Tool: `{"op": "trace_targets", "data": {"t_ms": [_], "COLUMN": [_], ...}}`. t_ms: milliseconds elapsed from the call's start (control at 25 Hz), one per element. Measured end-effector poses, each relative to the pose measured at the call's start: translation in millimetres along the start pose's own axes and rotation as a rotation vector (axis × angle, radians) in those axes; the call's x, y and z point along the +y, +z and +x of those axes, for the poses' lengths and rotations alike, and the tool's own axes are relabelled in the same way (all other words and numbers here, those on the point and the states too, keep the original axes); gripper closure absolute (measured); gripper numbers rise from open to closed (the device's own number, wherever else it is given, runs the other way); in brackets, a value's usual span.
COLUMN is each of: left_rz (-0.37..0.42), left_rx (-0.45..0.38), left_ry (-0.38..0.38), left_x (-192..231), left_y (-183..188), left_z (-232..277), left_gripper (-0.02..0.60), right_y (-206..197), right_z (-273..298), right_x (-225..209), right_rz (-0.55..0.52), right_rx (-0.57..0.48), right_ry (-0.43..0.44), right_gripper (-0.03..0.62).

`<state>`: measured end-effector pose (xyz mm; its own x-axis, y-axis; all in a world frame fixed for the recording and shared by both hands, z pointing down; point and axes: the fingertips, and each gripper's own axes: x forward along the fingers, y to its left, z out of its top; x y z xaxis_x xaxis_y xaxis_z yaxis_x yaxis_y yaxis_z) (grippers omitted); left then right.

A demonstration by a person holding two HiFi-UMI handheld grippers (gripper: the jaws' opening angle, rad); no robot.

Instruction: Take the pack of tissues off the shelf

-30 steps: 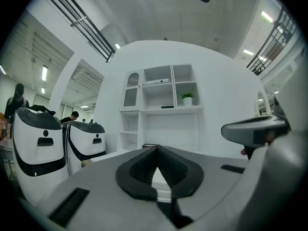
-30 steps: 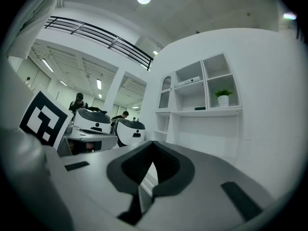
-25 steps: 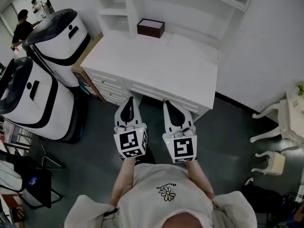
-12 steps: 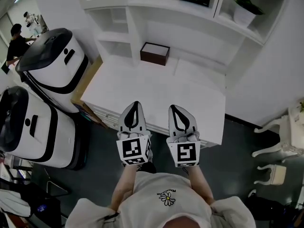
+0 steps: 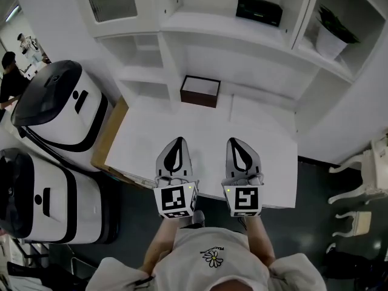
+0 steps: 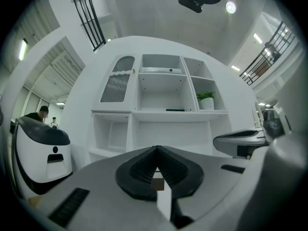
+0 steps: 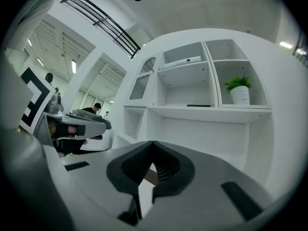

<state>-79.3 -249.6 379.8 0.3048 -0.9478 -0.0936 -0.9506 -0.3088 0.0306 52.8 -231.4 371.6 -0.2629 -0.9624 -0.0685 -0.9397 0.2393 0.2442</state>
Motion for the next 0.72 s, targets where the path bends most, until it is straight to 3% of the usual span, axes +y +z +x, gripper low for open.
{"op": "trace_targets", "data": {"t_ms": [360, 720], "left_rz": [-0.028, -0.018], "left_rx": [0.013, 0.012], "left_ry": [-0.015, 0.01], "left_x": [18.9, 16.3], "left_y": [-7.6, -5.3], "left_z": [30.1, 30.2], "left_gripper": [0.583, 0.583], "right_y": [-1.2, 3.7], "right_z": [30.1, 36.2], "right_x": [-2.8, -1.6], "right_rz": [-0.014, -0.015], "right_rx": [0.021, -0.021], "right_ry": [-0.042, -0.028], "right_gripper": [0.592, 0.592]}}
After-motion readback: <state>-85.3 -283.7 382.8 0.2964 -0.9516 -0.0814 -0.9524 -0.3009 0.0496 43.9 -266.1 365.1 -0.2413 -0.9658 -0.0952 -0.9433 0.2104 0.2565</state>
